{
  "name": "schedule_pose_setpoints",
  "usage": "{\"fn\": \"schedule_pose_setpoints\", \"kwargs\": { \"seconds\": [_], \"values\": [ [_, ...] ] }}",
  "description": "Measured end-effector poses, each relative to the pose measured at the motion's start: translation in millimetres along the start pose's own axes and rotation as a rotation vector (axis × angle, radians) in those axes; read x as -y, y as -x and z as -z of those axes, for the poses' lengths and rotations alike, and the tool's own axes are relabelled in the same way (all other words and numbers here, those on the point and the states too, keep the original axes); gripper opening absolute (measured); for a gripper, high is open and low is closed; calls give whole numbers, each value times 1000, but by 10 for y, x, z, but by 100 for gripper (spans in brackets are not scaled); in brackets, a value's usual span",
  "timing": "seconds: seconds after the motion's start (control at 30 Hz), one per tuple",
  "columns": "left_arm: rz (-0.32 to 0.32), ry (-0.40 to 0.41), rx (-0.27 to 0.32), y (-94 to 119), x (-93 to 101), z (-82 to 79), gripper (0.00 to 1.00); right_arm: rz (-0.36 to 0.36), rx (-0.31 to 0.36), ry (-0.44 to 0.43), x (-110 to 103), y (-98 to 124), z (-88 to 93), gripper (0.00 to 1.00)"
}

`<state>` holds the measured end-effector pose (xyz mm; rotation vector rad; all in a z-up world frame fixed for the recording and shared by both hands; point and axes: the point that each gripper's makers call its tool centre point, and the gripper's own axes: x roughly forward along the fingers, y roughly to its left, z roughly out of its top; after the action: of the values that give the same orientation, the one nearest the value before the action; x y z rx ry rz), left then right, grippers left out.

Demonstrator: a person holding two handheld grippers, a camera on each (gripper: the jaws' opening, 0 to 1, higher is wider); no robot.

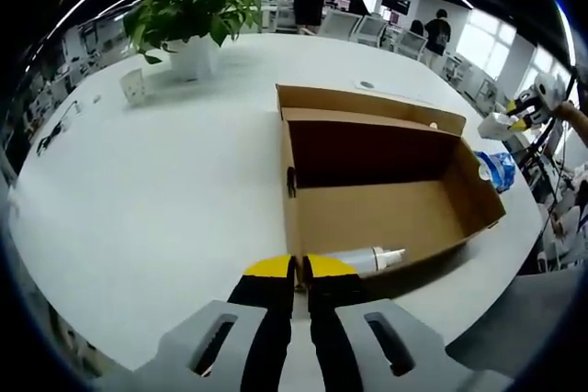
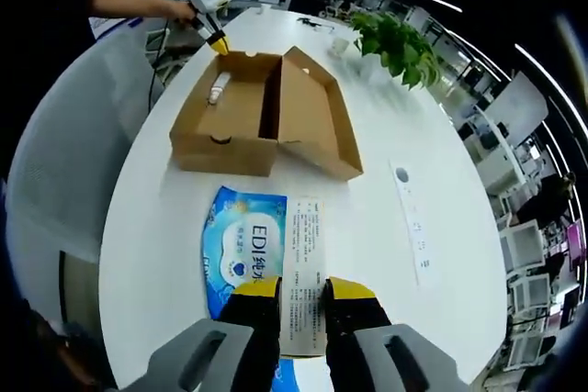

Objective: Operate the shoe box by opening the lid, removing the specified soft item, and placing it in the target area until the item is outside and the box remains undamaged.

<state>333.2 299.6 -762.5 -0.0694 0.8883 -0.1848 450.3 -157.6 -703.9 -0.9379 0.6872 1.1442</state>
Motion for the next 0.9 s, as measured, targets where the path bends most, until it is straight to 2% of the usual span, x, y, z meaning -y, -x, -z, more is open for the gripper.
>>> {"fn": "schedule_pose_setpoints", "kwargs": {
  "seconds": [0.9],
  "values": [
    [-2, -39, -13, 0, 4, 8, 2, -25, -121, -20, 73, -145, 768, 14]
  ]
}}
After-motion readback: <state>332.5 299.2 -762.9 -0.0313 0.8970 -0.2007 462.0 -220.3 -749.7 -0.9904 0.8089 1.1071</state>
